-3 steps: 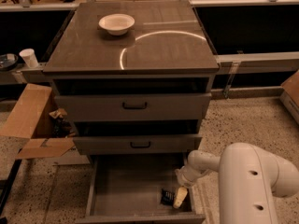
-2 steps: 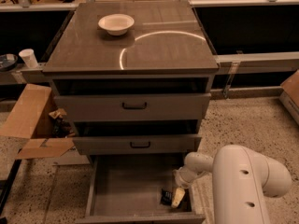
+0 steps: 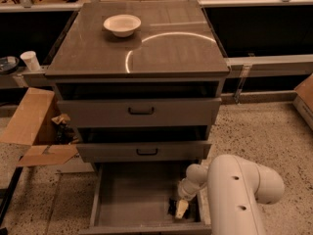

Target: Pick rxbar blueberry from bottom drawer and place on counter

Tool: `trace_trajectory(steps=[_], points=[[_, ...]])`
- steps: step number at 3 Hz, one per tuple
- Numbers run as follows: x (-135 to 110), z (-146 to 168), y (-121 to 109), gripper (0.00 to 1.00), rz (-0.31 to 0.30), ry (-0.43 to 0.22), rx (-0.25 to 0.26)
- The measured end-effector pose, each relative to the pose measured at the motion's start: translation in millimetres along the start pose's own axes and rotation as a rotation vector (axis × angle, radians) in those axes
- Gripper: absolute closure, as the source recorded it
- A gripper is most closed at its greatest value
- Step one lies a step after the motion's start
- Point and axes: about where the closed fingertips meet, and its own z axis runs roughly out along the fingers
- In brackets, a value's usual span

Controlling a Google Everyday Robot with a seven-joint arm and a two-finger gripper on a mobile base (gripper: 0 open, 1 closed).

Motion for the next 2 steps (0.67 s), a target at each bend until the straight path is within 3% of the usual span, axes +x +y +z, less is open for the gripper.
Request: trace_trajectory(steps=[2], points=[[6.7, 35.1, 4.7, 0.0, 0.023, 0.014, 0.019]])
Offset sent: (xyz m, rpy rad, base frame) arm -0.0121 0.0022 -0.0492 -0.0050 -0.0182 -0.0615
